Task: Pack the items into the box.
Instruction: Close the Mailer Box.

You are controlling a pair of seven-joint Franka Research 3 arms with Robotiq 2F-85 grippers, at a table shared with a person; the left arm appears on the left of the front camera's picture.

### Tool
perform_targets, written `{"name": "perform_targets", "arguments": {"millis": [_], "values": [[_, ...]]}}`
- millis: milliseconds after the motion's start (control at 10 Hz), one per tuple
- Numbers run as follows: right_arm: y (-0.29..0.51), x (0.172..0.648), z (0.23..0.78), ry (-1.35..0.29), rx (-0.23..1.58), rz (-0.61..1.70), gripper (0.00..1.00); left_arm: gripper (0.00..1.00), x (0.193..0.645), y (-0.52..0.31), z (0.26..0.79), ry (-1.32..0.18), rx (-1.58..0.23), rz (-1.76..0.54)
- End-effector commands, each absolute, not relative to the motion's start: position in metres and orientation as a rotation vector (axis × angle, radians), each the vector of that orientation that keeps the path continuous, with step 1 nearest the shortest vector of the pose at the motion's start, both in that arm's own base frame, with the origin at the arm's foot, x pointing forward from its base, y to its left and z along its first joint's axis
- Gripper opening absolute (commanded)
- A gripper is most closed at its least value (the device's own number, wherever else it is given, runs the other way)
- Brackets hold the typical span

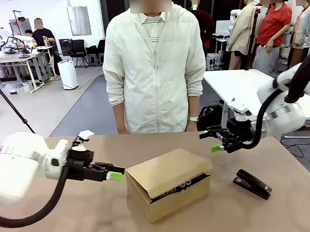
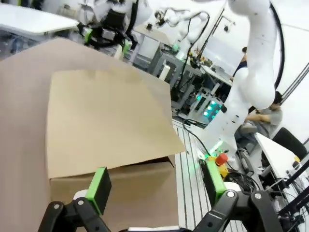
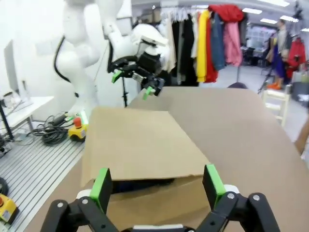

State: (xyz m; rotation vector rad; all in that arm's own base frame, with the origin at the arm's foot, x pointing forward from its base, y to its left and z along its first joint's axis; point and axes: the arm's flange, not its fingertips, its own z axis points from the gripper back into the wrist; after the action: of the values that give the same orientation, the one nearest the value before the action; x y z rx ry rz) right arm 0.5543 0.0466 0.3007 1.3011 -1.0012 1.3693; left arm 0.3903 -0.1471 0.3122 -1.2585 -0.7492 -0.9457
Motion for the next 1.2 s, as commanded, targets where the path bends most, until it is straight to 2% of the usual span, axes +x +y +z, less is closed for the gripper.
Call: {"name": "perform_targets", "arguments": {"millis": [0,200,300,600,800,1100], "values": [[0.055,0.547,0.321,-1.167,1.246,1.323,1.0,1.0,0.378,-0.128,0.338,-1.039,-1.28,-0.854],[0.086,0.565,0.331,-1.165,1.248,1.31,1.0,1.0,0.397,-0.148,0.343,-1.204,-1.232,-0.798],[0.104,0.572,0.334,-1.131,1.24,1.341,1.0,1.0,0.403,-0.164,0.34,-1.206,-1.21,-0.828],[0.138,0.578,0.326,-0.933,1.184,1.526,1.0,1.0,0.405,-0.206,0.317,-1.012,-1.119,-1.056],[0.149,0.573,0.309,-0.801,1.144,1.593,1.0,1.0,0.401,-0.226,0.299,-0.88,-1.137,-1.144],[0.165,0.554,0.288,-0.582,1.059,1.708,1.0,1.0,0.406,-0.25,0.276,-0.846,-1.023,-1.171]]}}
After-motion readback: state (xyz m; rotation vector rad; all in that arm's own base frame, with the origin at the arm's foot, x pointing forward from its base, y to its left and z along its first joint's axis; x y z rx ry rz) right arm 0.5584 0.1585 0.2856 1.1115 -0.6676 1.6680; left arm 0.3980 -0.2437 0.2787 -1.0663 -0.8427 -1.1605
